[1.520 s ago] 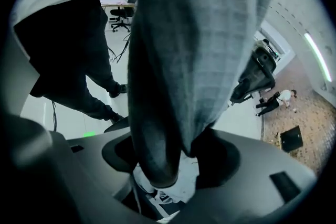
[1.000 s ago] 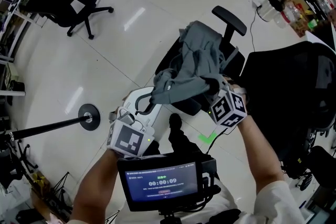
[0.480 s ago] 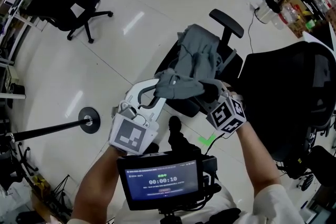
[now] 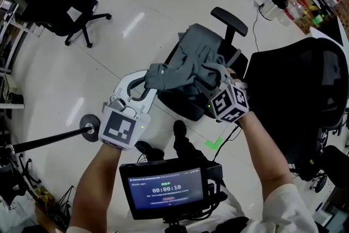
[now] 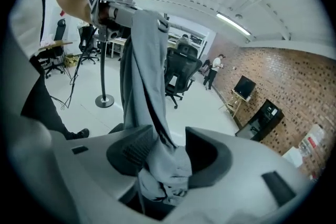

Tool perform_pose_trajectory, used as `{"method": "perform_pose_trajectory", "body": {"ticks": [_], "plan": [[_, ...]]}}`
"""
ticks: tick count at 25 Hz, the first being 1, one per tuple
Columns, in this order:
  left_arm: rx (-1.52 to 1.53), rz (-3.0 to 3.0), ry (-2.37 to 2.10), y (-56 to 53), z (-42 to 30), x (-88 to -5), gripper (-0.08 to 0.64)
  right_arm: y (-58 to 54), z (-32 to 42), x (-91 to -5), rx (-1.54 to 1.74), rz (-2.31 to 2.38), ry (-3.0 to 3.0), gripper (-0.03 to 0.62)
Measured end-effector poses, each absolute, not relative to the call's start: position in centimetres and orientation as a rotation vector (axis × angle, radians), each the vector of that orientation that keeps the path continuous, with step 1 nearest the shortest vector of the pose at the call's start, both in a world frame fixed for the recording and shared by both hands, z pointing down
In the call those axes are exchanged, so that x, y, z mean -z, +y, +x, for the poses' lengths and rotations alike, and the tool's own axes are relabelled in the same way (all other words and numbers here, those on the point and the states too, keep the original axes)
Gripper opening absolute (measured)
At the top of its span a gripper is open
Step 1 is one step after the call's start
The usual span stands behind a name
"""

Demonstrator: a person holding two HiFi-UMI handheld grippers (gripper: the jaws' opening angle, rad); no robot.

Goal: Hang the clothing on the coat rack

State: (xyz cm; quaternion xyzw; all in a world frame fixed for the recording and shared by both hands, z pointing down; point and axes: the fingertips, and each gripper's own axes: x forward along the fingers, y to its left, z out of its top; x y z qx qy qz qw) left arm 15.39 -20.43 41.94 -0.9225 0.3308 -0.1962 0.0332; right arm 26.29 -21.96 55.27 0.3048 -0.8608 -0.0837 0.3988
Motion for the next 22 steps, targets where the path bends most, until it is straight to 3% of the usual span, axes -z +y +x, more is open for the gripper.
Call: {"method": "perform_pose_trajectory", "body": {"ticks": [11, 22], "plan": [[0.646, -2.779, 0.957, -23.5, 15.4, -40.9, 0.018, -26.8, 24.7, -53.0, 0.312, 0.783, -2.192, 0.212], [0.624, -2.8, 0.878, -23.3, 16.8, -39.9, 0.018, -25.1, 21.0, -57.5, 0.364, 0.544, -2.145, 0.21]]}}
